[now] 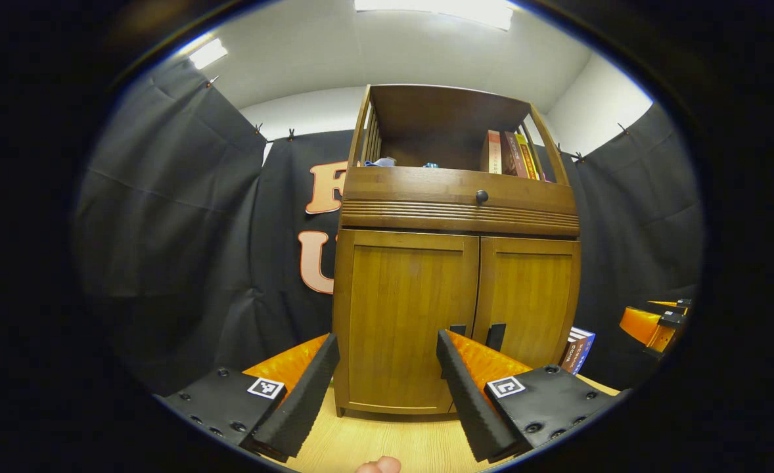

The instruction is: Open the right door of the double-door shoe cabinet with the right hand, and open the left door with the left hand.

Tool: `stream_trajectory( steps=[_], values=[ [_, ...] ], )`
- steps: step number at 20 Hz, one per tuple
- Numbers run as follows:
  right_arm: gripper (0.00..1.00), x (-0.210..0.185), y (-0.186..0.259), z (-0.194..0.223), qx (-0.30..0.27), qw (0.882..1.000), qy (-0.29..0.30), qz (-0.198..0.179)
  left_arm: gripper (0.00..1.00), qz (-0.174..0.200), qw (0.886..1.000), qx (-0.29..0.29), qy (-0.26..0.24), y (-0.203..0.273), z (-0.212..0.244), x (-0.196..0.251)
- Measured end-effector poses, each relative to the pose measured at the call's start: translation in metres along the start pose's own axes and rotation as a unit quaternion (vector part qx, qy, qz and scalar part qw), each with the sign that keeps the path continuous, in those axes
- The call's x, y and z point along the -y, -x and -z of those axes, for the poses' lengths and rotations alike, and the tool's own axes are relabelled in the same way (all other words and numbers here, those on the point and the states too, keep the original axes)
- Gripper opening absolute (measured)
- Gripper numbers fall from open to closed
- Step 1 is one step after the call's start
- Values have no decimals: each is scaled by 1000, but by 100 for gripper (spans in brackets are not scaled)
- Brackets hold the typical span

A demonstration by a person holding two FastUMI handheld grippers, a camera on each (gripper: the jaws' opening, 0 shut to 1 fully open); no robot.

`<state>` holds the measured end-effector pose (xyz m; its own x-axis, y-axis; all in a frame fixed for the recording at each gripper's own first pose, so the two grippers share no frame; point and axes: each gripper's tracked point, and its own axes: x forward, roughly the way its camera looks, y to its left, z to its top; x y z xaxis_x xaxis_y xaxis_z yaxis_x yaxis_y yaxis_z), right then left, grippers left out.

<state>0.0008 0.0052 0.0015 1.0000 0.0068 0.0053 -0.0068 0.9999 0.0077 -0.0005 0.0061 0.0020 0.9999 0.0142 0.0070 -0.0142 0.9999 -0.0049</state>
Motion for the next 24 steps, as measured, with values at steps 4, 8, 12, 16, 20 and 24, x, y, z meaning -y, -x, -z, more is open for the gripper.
stream_trajectory(
  steps=[4,8,12,16,20,24],
  values=[
    [93,-1,1,-3,4,1000,2,-1,97,-1,1000,2,-3,1,-2,0],
    [93,-3,1,-3,5,1000,1,-3,96,-4,1000,6,-1,2,-6,-2],
    [93,-12,-2,-4,6,1000,8,-12,95,-6,1000,7,0,2,-8,-4],
    [93,-24,-19,-9,16,999,13,-26,95,-6,1000,9,-6,6,-8,-6],
    [93,-48,-59,-4,14,998,22,-54,95,-11,1000,8,-7,11,-10,-9],
    [93,-68,-117,32,-13,998,19,-62,97,-10,1000,8,-8,25,-2,-6]
  ],
)
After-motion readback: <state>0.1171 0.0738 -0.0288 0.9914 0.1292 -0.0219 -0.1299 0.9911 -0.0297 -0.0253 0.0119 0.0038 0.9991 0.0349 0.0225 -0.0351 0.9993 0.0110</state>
